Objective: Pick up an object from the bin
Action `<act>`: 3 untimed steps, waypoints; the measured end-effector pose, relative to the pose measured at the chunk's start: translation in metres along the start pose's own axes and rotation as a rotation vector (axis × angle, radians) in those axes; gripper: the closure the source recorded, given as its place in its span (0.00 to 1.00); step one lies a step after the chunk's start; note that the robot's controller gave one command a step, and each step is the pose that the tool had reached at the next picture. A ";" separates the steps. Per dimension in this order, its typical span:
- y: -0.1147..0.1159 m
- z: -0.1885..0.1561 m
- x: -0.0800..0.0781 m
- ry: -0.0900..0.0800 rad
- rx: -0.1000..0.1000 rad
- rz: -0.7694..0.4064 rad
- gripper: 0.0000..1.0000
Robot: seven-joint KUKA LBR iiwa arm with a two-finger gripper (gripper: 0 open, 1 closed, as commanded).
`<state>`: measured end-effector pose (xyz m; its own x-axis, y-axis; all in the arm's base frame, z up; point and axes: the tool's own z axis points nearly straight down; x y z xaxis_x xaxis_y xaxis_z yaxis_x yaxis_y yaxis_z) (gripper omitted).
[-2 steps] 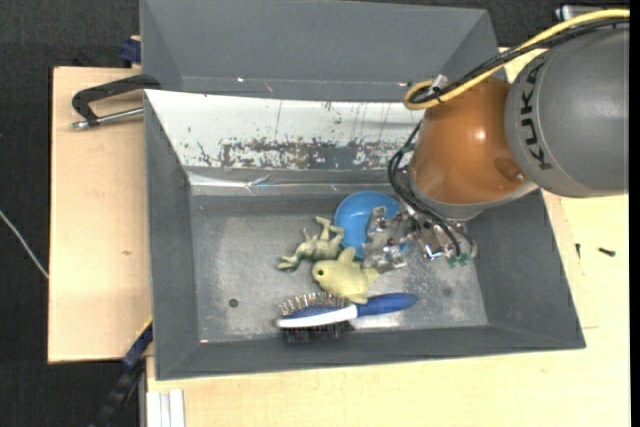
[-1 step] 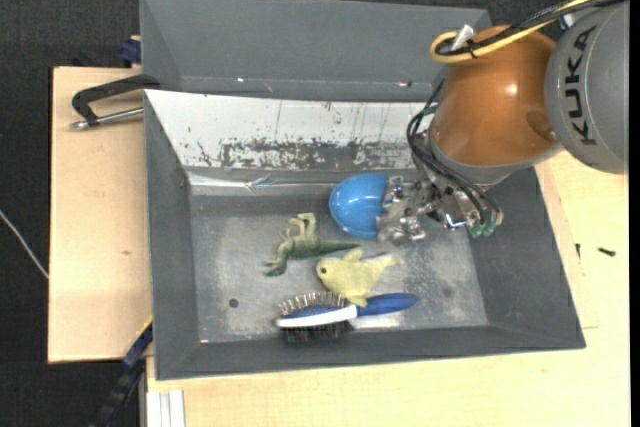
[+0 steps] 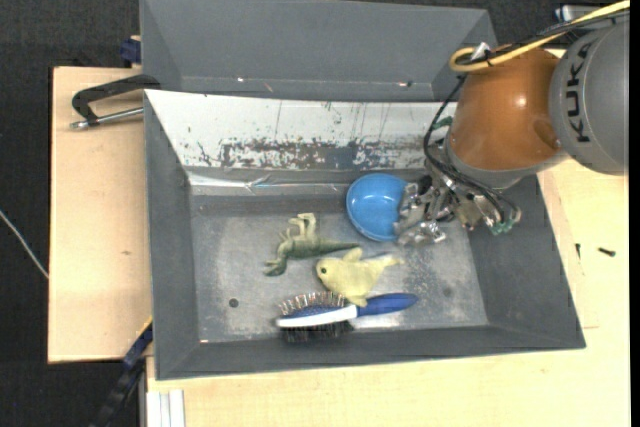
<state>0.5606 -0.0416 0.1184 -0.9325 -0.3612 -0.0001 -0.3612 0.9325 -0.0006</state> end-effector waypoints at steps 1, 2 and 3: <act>0.025 -0.003 0.027 -0.004 0.001 -0.460 1.00; 0.027 0.018 0.010 -0.002 0.001 -0.297 1.00; 0.071 0.012 0.027 -0.007 -0.001 -0.166 1.00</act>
Offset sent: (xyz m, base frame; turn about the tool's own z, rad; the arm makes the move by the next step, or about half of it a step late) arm -0.0357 0.0128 0.0016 -0.4620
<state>0.5098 0.0149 0.1063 -0.8599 -0.5104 -0.0066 -0.5104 0.8600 -0.0005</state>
